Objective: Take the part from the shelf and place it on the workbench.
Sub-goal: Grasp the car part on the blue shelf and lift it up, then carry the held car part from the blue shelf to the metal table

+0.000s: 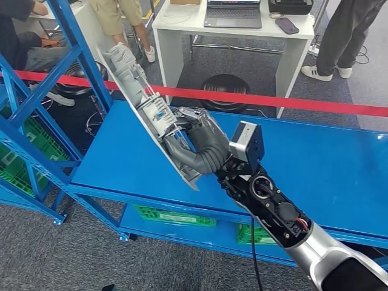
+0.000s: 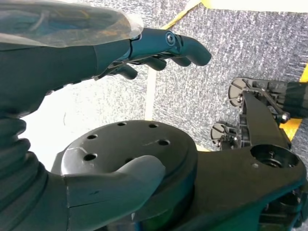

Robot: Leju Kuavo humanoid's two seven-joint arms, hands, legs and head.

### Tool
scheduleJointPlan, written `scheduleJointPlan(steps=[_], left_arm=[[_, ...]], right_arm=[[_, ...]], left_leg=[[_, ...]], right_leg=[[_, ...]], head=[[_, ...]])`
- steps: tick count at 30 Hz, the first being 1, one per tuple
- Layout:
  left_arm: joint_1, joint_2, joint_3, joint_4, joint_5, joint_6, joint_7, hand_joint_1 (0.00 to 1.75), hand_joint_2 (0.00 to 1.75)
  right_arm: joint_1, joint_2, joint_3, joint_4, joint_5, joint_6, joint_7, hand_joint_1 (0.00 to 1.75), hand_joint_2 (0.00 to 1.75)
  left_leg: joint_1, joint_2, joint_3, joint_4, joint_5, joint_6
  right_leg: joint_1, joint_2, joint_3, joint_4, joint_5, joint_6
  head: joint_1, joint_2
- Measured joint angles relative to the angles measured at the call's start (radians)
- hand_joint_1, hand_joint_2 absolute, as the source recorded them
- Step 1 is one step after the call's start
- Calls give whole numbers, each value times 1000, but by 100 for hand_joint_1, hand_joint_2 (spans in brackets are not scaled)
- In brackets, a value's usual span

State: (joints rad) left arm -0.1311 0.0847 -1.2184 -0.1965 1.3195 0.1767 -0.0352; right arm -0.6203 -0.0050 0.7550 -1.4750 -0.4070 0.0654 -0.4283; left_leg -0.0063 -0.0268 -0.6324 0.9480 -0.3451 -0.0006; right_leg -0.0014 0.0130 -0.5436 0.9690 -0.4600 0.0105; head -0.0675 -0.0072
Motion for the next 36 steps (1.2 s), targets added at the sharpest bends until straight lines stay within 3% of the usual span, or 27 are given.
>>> scheduleJointPlan(steps=[5, 12, 20, 24, 32, 36], left_arm=[[-1, 1, 0, 0, -13, 0, 9, 0, 175], [-9, 1, 0, 0, -30, -1, 20, 0, 175], [-10, 1, 0, 0, -31, -1, 26, 0, 175], [-11, 1, -1, 0, -32, -1, 30, 0, 175], [-10, 2, -2, 0, -34, -3, 32, 0, 175], [-8, 4, -2, 0, -34, -11, 43, 0, 175]], right_arm=[[24, 12, 11, 12, -115, 104, -35, 175, 175], [66, 77, 59, 72, -202, 248, -107, 175, 175], [79, 121, 93, 122, -245, 299, -113, 175, 175], [81, 139, 102, 151, -307, 373, -96, 175, 175], [86, 163, 130, 197, -287, 372, -113, 175, 175], [89, 163, 130, 201, -275, 352, -131, 175, 175]], left_leg=[[0, 0, -1, 0, 0, 0], [0, -1, -1, 0, 0, 0], [0, -1, -1, 0, -1, -1], [0, -1, -1, 0, -1, -1], [0, -1, -1, 1, -1, -1], [-1, -1, -1, 6, -7, 5]], right_leg=[[0, 0, 0, 0, 0, 0], [1, -2, 0, 0, -1, -1], [1, -2, 0, 0, -2, -2], [1, -2, 0, 0, -2, -2], [1, -2, 0, -1, -2, -2], [-1, -2, 2, -2, -4, 1]], head=[[0, 0], [0, 0], [0, 0], [0, 0], [0, 0], [0, 0]])
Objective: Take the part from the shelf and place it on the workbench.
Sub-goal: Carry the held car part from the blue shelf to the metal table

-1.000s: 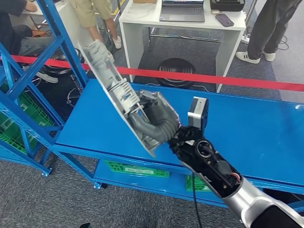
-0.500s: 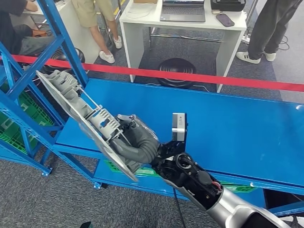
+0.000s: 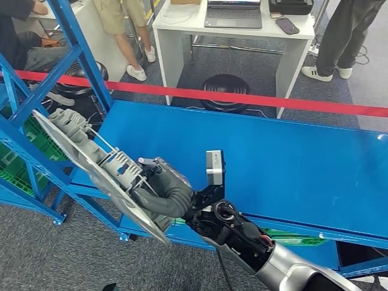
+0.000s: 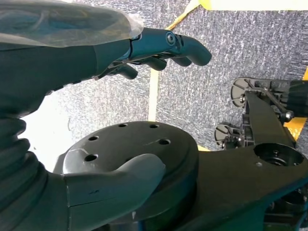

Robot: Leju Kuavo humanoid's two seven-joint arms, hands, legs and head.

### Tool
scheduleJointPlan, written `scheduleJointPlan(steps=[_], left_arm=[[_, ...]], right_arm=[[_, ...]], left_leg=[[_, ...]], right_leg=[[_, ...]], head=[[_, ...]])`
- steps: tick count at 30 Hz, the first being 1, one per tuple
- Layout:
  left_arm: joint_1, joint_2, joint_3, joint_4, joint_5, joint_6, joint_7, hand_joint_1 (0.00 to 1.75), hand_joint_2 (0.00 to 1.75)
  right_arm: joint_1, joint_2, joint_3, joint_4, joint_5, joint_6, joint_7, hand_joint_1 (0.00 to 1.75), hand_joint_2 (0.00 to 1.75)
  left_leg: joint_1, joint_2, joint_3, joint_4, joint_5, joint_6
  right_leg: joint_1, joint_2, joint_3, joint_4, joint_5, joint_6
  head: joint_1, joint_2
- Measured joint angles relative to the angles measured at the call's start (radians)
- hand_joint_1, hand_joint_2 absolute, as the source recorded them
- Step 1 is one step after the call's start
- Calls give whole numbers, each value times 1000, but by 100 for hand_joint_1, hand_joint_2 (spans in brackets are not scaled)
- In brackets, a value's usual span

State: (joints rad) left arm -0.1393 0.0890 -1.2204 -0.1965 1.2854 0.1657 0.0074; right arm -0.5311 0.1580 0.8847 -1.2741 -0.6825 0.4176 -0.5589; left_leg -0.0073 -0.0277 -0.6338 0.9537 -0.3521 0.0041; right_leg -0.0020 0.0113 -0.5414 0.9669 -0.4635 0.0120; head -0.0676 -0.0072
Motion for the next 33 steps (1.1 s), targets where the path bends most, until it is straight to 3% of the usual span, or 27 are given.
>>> scheduleJointPlan(steps=[6, 8, 11, 12, 13, 14, 16, 18, 20, 22, 23, 24, 26, 27, 28, 29, 30, 31, 33], left_arm=[[5, 6, -1, 0, -1, -12, 3, 0, 175], [6, 7, -1, 0, 6, -12, -3, 0, 175], [5, 8, -1, 0, 11, -12, -12, 0, 175], [4, 8, -1, 0, 11, -12, -12, 0, 175], [4, 8, -1, 0, 11, -11, -12, 0, 175], [3, 8, -1, 0, 11, -11, -11, 0, 175], [3, 8, -1, 0, 14, -9, -11, 0, 175], [1, 10, -1, 0, 18, -7, -15, 0, 175], [-1, 11, -1, 0, 22, -6, -21, 0, 175], [1, 14, -1, 0, 24, -5, -26, 0, 175], [3, 15, -1, 0, 24, -5, -28, 0, 175], [4, 16, -1, 0, 24, -5, -29, 0, 175], [3, 16, -1, 0, 25, -5, -30, 0, 175], [2, 16, -1, 0, 25, -5, -30, 0, 175], [2, 17, -1, 0, 25, -5, -30, 0, 175], [3, 17, -1, 0, 24, -5, -30, 0, 175], [3, 17, -1, 0, 23, -5, -30, 0, 175], [3, 18, -1, 0, 21, -5, -30, 0, 175], [0, 20, -1, 0, 18, -2, -29, 0, 175]], right_arm=[[18, -2, -4, 0, 18, -22, 0, 175, 175], [22, -3, -6, 0, 24, -29, 1, 175, 175], [25, -9, -9, 0, 30, -44, 2, 175, 175], [27, -13, -10, 0, 32, -49, 2, 175, 175], [29, -17, -11, 0, 33, -53, 3, 175, 175], [30, -20, -12, 0, 34, -56, 3, 175, 175], [31, -24, -15, 0, 37, -61, 4, 175, 175], [29, -25, -16, 0, 42, -63, 3, 175, 175], [30, -25, -16, 1, 47, -63, 1, 175, 175], [30, -24, -16, 3, 49, -63, -1, 175, 175], [30, -24, -16, 4, 50, -63, -2, 175, 175], [30, -23, -16, 5, 50, -63, -2, 175, 175], [30, -22, -16, 7, 50, -63, -3, 175, 175], [31, -22, -16, 8, 50, -63, -3, 175, 175], [32, -22, -16, 9, 50, -63, -2, 175, 175], [32, -22, -16, 11, 50, -63, -2, 175, 175], [33, -22, -16, 12, 50, -63, -2, 175, 175], [33, -22, -16, 13, 50, -63, -3, 175, 175], [33, -22, -17, 14, 52, -63, -4, 175, 175]], left_leg=[[2, 1, 4, 5, -6, 12], [10, 4, 10, -8, 2, 16], [15, 8, 11, -16, 6, 20], [15, 8, 9, -16, 7, 19], [17, 8, 7, -15, 9, 17], [19, 8, 4, -14, 11, 14], [25, 4, -4, -9, 17, 5], [27, -4, -10, -5, 25, -9], [25, -12, -15, -6, 38, -25], [27, -17, -24, -4, 43, -36], [29, -12, -34, 13, 24, -41], [31, -4, -52, 53, -14, -44], [32, 12, -100, 193, -117, -51], [32, 15, -118, 264, -152, -55], [32, 16, -122, 311, -166, -56], [32, 17, -108, 320, -159, -56], [32, 21, -72, 288, -139, -53], [31, 34, -16, 221, -120, -49], [20, 76, 91, 71, -111, -37]], right_leg=[[0, 0, 9, -2, -5, 13], [1, -1, 1, 25, -32, 21], [-4, -2, -68, 201, -141, 34], [-6, -3, -90, 258, -164, 37], [-8, -3, -97, 283, -168, 40], [-11, -3, -84, 267, -151, 42], [-17, 2, -6, 129, -89, 47], [-17, 21, 59, 21, -45, 41], [-12, 31, 64, 7, -32, 24], [-14, 17, 51, 4, -23, 6], [-15, 8, 44, 3, -15, -4], [-16, -2, 34, 1, -6, -13], [-12, -19, 10, 1, 11, -22], [-9, -29, -3, 2, 20, -23], [-6, -40, -16, 2, 28, -24], [-4, -50, -27, 2, 36, -24], [-2, -60, -38, 3, 44, -24], [0, -69, -46, 3, 51, -22], [5, -88, -54, 3, 63, -14]], head=[[0, 0], [1, 0], [3, 0], [3, 0], [3, 0], [3, 0], [3, 0], [4, 0], [4, 0], [3, 0], [2, 0], [0, 0], [-3, 0], [-3, 0], [-4, 0], [-4, 0], [-4, 0], [-5, 0], [-3, 0]])
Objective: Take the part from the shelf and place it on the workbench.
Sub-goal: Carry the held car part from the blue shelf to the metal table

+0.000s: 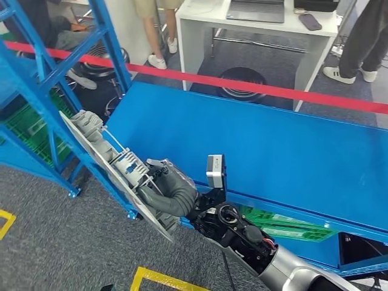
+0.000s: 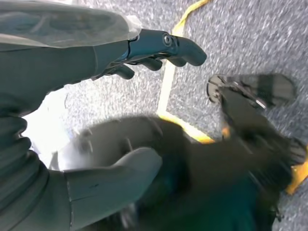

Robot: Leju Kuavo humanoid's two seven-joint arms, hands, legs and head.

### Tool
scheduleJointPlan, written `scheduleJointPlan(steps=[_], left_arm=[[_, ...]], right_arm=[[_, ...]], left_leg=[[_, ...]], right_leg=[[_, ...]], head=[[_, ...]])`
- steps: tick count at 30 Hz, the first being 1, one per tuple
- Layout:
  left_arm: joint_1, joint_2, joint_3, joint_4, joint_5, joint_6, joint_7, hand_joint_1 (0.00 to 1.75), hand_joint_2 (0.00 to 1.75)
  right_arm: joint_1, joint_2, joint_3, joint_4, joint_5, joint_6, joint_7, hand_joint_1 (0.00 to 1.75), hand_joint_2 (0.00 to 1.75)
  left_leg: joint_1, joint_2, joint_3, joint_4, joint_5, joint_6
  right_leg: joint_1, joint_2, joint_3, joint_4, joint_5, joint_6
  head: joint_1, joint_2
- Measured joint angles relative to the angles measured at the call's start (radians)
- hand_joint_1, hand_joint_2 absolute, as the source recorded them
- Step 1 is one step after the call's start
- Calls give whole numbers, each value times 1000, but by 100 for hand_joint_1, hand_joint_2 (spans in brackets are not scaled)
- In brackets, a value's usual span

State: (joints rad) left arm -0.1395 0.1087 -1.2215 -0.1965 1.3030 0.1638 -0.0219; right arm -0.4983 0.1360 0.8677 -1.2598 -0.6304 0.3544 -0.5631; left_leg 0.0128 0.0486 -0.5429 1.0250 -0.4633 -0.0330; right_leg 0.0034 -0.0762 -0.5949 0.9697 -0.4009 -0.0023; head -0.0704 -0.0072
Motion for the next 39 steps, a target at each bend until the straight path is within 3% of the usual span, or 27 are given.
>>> scheduleJointPlan(steps=[1, 2, 4, 5, 7, 9, 10, 11, 12, 14, 16, 17, 19, 20, 21, 23, 24, 25, 26, 27, 28, 30, 32, 34, 35, 37, 39], left_arm=[[-1, 1, 0, 0, -1, 2, 0, 0, 175], [-1, 3, 0, 0, 0, 4, 1, 0, 175], [3, 7, 0, 0, 3, 5, 2, 0, 175], [4, 10, 0, 0, 6, 6, 2, 0, 175], [5, 14, 0, 0, 12, 7, 5, 0, 175], [5, 18, 0, 1, 16, 7, 12, 0, 175], [6, 20, 0, 1, 17, 6, 16, 0, 175], [6, 21, 0, 1, 19, 5, 21, 0, 175], [7, 21, 0, 1, 20, 3, 25, 0, 175], [10, 22, 0, 1, 22, 3, 28, 0, 175], [11, 23, 0, 1, 24, 2, 27, 0, 175], [12, 24, 0, 1, 25, 2, 25, 0, 175], [15, 28, 1, 1, 29, 1, 19, 0, 175], [17, 29, 1, 1, 31, 0, 16, 0, 175], [19, 29, 2, 1, 34, 0, 12, 0, 175], [18, 27, 2, 1, 36, -2, 8, 0, 175], [18, 25, 2, 1, 37, -2, 6, 0, 175], [17, 24, 3, 1, 37, -3, 5, 0, 175], [17, 22, 3, 1, 38, -1, 6, 0, 175], [17, 21, 3, 1, 38, 1, 8, 0, 175], [16, 20, 3, 1, 37, 3, 12, 0, 175], [15, 17, 3, 1, 35, 9, 26, 0, 175], [12, 14, 3, 0, 33, 14, 42, 0, 175], [14, 13, 3, 0, 32, 19, 54, 0, 175], [15, 14, 3, 0, 32, 20, 57, 0, 175], [16, 14, 3, 0, 31, 23, 65, 0, 175], [15, 15, 3, 0, 30, 25, 75, 0, 175]], right_arm=[[1, 0, 0, 0, 1, 1, -1, 175, 175], [2, 0, -1, 0, 2, 4, -3, 175, 175], [4, 0, -1, 1, 4, 15, -8, 175, 175], [4, 0, -1, 1, 6, 22, -11, 175, 175], [4, 1, -2, 5, 11, 32, -16, 175, 175], [6, 1, -4, 13, 16, 40, -22, 175, 175], [7, 1, -5, 18, 18, 44, -25, 175, 175], [8, 1, -6, 23, 19, 48, -29, 175, 175], [8, 1, -7, 29, 20, 51, -33, 175, 175], [7, 1, -8, 35, 24, 51, -37, 175, 175], [4, 3, -10, 36, 26, 49, -36, 175, 175], [3, 3, -11, 36, 26, 48, -34, 175, 175], [-1, 5, -12, 37, 22, 45, -28, 175, 175], [-3, 6, -12, 38, 19, 45, -25, 175, 175], [-6, 8, -13, 39, 16, 46, -22, 175, 175], [-9, 10, -14, 44, 12, 49, -21, 175, 175], [-9, 10, -15, 47, 12, 51, -22, 175, 175], [-9, 10, -15, 50, 13, 51, -23, 175, 175], [-8, 10, -14, 54, 15, 51, -23, 175, 175], [-6, 10, -14, 58, 16, 51, -24, 175, 175], [-4, 10, -14, 61, 16, 51, -24, 175, 175], [-1, 10, -15, 64, 16, 51, -24, 175, 175], [3, 10, -16, 66, 18, 50, -22, 175, 175], [9, 10, -16, 68, 21, 49, -20, 175, 175], [11, 10, -16, 69, 22, 49, -20, 175, 175], [15, 9, -16, 71, 25, 47, -19, 175, 175], [21, 8, -18, 74, 28, 43, -16, 175, 175]], left_leg=[[-6, 13, 30, -48, -3, 8], [-12, 14, 37, -68, -5, 17], [-11, -8, 27, -75, 10, 34], [-9, -17, 20, -78, 19, 41], [-6, -33, 1, -81, 39, 53], [-8, -54, -26, -80, 60, 58], [-8, -67, -41, -80, 70, 58], [-9, -80, -55, -79, 81, 57], [-9, -93, -67, -78, 91, 55], [-9, -116, -89, -76, 110, 49], [-7, -134, -100, -77, 129, 39], [-4, -141, -104, -79, 138, 32], [0, -152, -107, -87, 155, 19], [-1, -143, -114, -79, 145, 15], [0, -126, -127, -54, 117, 12], [5, -81, -167, 59, 16, 4], [9, -70, -187, 132, -26, -2], [13, -64, -198, 192, -47, -9], [17, -60, -195, 226, -42, -16], [21, -57, -175, 226, -20, -22], [26, -49, -134, 186, 7, -27], [29, -18, -23, 38, 15, -32], [19, -2, 39, -62, -8, -20], [9, -16, 34, -74, -4, 3], [7, -23, 26, -74, 4, 14], [6, -35, 5, -76, 24, 34], [1, -51, -23, -76, 46, 44]], right_leg=[[1, -10, 1, -1, 5, 5], [1, -20, 2, -2, 10, 10], [-2, -29, 2, -1, 13, 21], [-3, -15, -4, 12, -4, 27], [-5, 35, -35, 99, -84, 36], [-4, 65, -74, 240, -174, 37], [-4, 70, -80, 287, -194, 36], [-3, 73, -70, 299, -190, 33], [-3, 76, -39, 269, -169, 29], [-1, 101, 63, 123, -123, 15], [1, 130, 134, 3, -107, 7], [3, 136, 144, -20, -110, 4], [5, 120, 138, -31, -92, -2], [3, 110, 133, -37, -81, -8], [-1, 99, 126, -43, -68, -15], [-3, 78, 104, -48, -44, -22], [-3, 66, 90, -48, -34, -23], [-2, 53, 75, -47, -24, -20], [-3, 39, 60, -46, -14, -18], [-3, 27, 45, -44, -5, -14], [-3, 15, 31, -40, 3, -10], [-3, -3, 8, -27, 14, 2], [-2, -18, -3, -16, 24, 16], [-8, -34, -7, -12, 33, 30], [-12, -27, -12, -4, 24, 37], [-18, 17, -39, 66, -47, 45], [-17, 60, -76, 204, -150, 45]], head=[[2, 0], [3, 0], [4, 0], [4, 0], [5, 0], [6, 0], [6, 0], [6, 0], [6, 0], [6, 0], [5, 0], [4, 0], [5, 0], [4, 0], [3, 0], [0, 0], [-1, 0], [-1, 0], [-1, 0], [-1, 0], [-1, 0], [-1, 0], [6, 0], [13, 0], [14, 0], [14, 0], [14, 0]])
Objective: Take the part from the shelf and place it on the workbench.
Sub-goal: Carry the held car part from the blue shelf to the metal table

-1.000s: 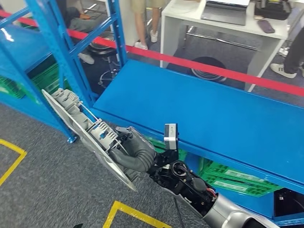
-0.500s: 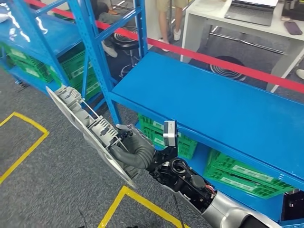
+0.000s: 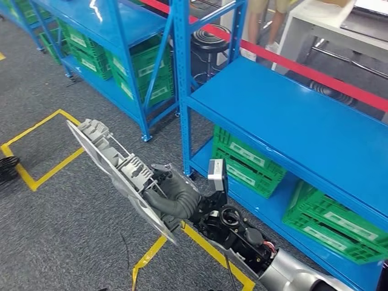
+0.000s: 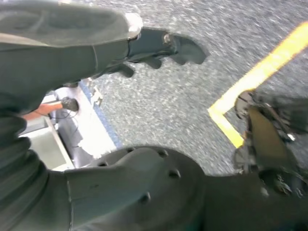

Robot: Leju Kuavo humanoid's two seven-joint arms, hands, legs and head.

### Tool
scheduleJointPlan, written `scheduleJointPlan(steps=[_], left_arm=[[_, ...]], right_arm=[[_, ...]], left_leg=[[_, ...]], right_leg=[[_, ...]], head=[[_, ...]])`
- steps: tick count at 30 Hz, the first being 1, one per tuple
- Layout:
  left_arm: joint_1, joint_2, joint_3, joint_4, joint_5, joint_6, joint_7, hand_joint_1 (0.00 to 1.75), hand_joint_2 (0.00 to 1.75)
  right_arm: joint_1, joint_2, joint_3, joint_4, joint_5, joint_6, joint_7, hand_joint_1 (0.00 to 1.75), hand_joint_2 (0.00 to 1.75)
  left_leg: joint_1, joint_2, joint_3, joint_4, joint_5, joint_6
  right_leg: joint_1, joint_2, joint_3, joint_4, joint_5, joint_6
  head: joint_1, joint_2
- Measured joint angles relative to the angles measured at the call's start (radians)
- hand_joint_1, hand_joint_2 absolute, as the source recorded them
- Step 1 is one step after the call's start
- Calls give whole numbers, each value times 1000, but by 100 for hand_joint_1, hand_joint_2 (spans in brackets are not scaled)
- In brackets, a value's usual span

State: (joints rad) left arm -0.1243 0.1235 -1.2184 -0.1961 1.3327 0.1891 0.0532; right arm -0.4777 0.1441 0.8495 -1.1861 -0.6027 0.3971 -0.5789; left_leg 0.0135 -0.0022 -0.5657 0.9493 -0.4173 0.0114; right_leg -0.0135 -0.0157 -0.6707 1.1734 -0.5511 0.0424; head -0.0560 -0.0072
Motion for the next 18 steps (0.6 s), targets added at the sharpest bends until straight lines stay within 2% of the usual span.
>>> scheduleJointPlan(steps=[1, 2, 3, 4, 5, 6, 7, 8, 9, 11, 12, 13, 15, 16, 17, 18], left_arm=[[0, 0, 0, 0, -1, 0, 3, 0, 175], [0, 0, 0, 0, -2, 0, 5, 0, 175], [1, -1, 0, 0, -3, 0, 2, 0, 175], [1, -1, 0, 0, -3, -1, -5, 0, 175], [1, -3, 0, 0, -4, -2, -14, 0, 175], [1, -5, 0, 0, -5, -2, -25, 0, 175], [1, -7, 0, 0, -5, -3, -35, 0, 175], [1, -9, 0, 0, -6, -4, -42, 0, 175], [2, -10, 0, 0, -6, -5, -47, 0, 175], [3, -9, 0, 0, -6, -7, -50, 0, 175], [3, -10, 0, 0, -6, -7, -50, 0, 175], [3, -10, 0, 0, -6, -8, -51, 0, 175], [2, -11, 0, 0, -6, -8, -52, 0, 175], [2, -10, 0, 0, -6, -8, -54, 0, 175], [3, -10, 0, 0, -5, -9, -57, 0, 175], [4, -10, 0, 0, -4, -9, -62, 0, 175]], right_arm=[[5, -1, -2, 2, 1, -2, 2, 175, 175], [9, -2, -3, 4, 2, -3, 3, 175, 175], [13, -4, -5, 5, 4, -4, 5, 175, 175], [16, -5, -6, 6, 8, -5, 8, 175, 175], [17, -5, -7, 6, 12, -6, 10, 175, 175], [18, -6, -7, 5, 17, -6, 13, 175, 175], [19, -6, -8, 3, 20, -5, 15, 175, 175], [19, -6, -9, 2, 23, -5, 17, 175, 175], [19, -6, -9, 0, 25, -4, 18, 175, 175], [19, -6, -10, -2, 27, -4, 19, 175, 175], [19, -6, -10, -4, 27, -4, 19, 175, 175], [19, -6, -10, -5, 27, -3, 19, 175, 175], [21, -6, -12, -6, 27, -3, 19, 175, 175], [22, -6, -12, -6, 27, -3, 20, 175, 175], [24, -6, -13, -5, 27, -1, 21, 175, 175], [25, -6, -13, -5, 27, 1, 22, 175, 175]], left_leg=[[-3, -10, -14, 0, 11, 2], [-7, -21, -29, 1, 22, 3], [-9, -33, -44, 1, 34, 3], [-10, -44, -58, 2, 44, 2], [-9, -55, -70, 2, 54, 0], [-10, -64, -79, 3, 64, -3], [-8, -72, -83, 1, 72, -7], [-6, -79, -84, -2, 80, -13], [-5, -87, -84, -7, 88, -19], [-5, -94, -86, -13, 97, -32], [-6, -83, -95, -1, 81, -36], [-6, -64, -109, 33, 46, -41], [0, -25, -153, 161, -50, -53], [4, -17, -172, 229, -82, -61], [9, -12, -179, 272, -92, -68], [14, -8, -167, 278, -84, -74]], right_leg=[[2, 8, -10, 59, -29, -3], [6, 12, -8, 92, -37, -8], [10, 14, 14, 85, -22, -15], [15, 20, 53, 40, 5, -23], [21, 35, 107, -33, 27, -34], [25, 54, 161, -116, 35, -45], [29, 71, 199, -177, 38, -51], [32, 82, 221, -218, 32, -57], [34, 81, 225, -234, 31, -60], [30, 62, 218, -247, 50, -68], [26, 52, 216, -255, 62, -73], [22, 40, 212, -263, 75, -76], [20, 16, 199, -267, 91, -77], [20, 2, 191, -267, 96, -74], [19, -12, 185, -266, 100, -71], [18, -25, 179, -266, 103, -68]], head=[[0, 0], [0, 0], [0, 0], [0, 0], [0, 0], [0, 0], [0, 0], [-1, 0], [-1, 0], [-1, 0], [-4, 0], [-6, 0], [-11, 0], [-10, 0], [-10, 0], [-10, 0]])
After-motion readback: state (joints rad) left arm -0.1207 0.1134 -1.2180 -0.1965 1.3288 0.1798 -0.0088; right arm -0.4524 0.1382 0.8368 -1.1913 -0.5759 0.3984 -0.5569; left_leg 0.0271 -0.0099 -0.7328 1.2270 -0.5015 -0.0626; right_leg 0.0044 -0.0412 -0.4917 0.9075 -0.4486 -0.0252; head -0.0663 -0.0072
